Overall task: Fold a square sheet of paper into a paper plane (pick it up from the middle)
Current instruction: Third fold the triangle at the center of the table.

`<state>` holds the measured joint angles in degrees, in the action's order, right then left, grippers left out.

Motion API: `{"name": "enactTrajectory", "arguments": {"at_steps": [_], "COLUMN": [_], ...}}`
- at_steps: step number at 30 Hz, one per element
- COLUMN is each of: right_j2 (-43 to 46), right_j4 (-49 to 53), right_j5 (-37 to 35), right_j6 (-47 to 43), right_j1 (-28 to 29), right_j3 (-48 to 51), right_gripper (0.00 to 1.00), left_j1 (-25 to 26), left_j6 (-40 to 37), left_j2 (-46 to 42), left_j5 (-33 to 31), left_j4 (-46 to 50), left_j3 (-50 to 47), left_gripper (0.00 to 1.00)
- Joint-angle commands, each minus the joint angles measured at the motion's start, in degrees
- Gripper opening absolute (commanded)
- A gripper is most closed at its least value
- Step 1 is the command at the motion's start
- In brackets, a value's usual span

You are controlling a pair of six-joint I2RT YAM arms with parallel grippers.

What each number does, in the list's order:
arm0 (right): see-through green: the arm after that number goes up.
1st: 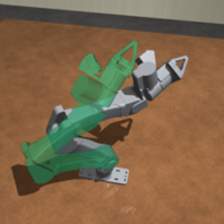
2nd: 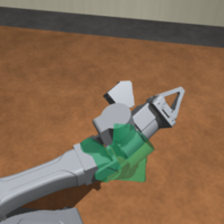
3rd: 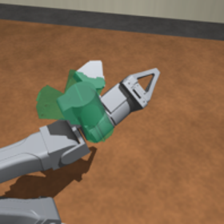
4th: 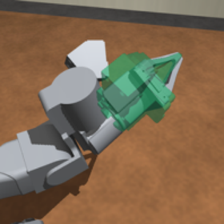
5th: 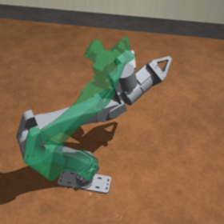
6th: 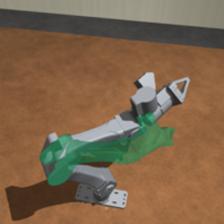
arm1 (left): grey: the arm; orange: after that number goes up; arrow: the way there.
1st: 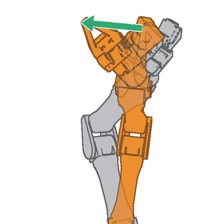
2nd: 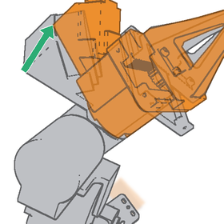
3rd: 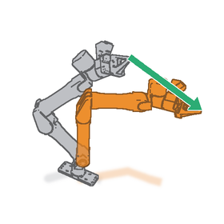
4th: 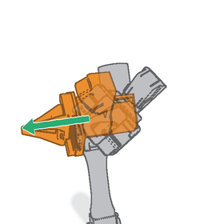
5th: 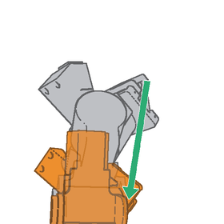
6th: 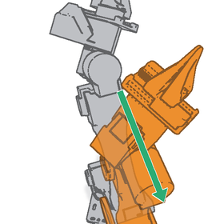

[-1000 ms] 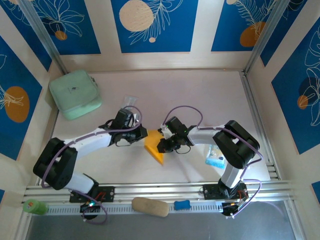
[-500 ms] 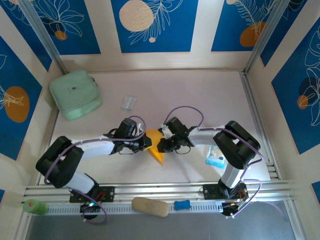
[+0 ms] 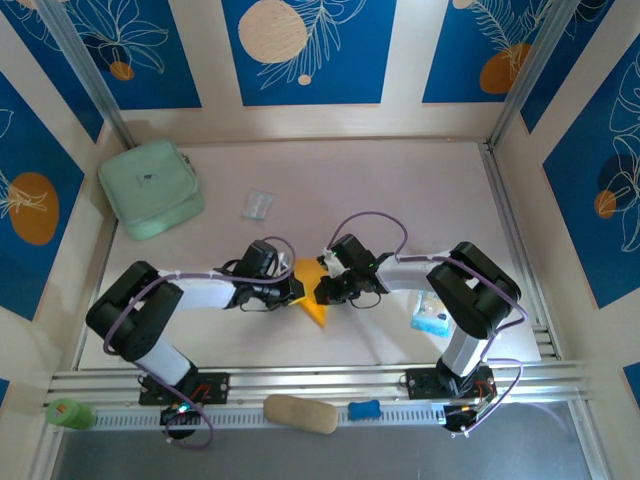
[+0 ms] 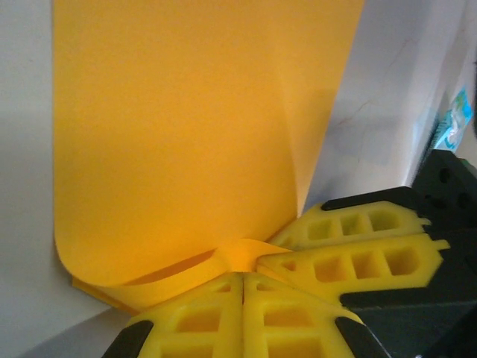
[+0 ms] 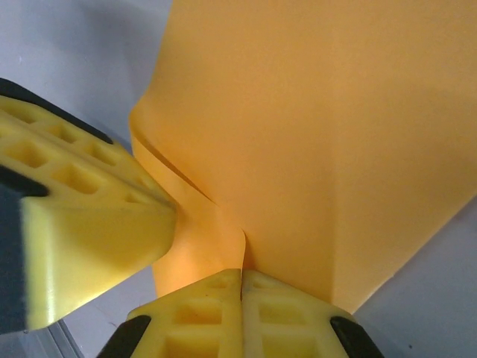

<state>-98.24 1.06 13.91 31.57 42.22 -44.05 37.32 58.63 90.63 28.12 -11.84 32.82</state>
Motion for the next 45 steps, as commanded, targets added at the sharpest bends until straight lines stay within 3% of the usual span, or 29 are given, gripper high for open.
{"name": "enactTrajectory", "arguments": {"at_steps": [1,8,14,20,29,45], "right_j2": [1.3,2.5,3.3,2.9,1.4,2.4], "right_j4": [1.2,1.2,0.6,1.3,0.1,0.6], "right_j5": [-1.3,-0.9,0.9,-0.3,-0.5,0.4], "right_j6": [0.5,0.9,1.6,1.7,1.9,1.6], "right_j1": [0.1,0.1,0.2,0.1,-0.1,-0.2], "right_j3": [1.7,1.7,1.5,1.9,3.3,2.6], "right_gripper": [0.03,0.08,0.19,0.05,0.01,0.01], "left_j1": [0.4,0.4,0.5,0.5,0.1,-0.6], "left_j6": [-0.3,-1.2,-1.4,-2.2,-7.9,-8.9], "left_j2": [1.5,2.7,3.0,1.7,-5.8,6.7], "left_j5": [1.2,1.1,0.9,0.8,-5.5,-4.6], "left_j4": [-1.6,-0.7,-0.6,-0.5,7.7,12.5], "left_j3": [-0.7,0.1,0.1,0.6,4.4,10.2], "left_gripper": [0.02,0.03,0.04,0.06,0.17,0.21]}}
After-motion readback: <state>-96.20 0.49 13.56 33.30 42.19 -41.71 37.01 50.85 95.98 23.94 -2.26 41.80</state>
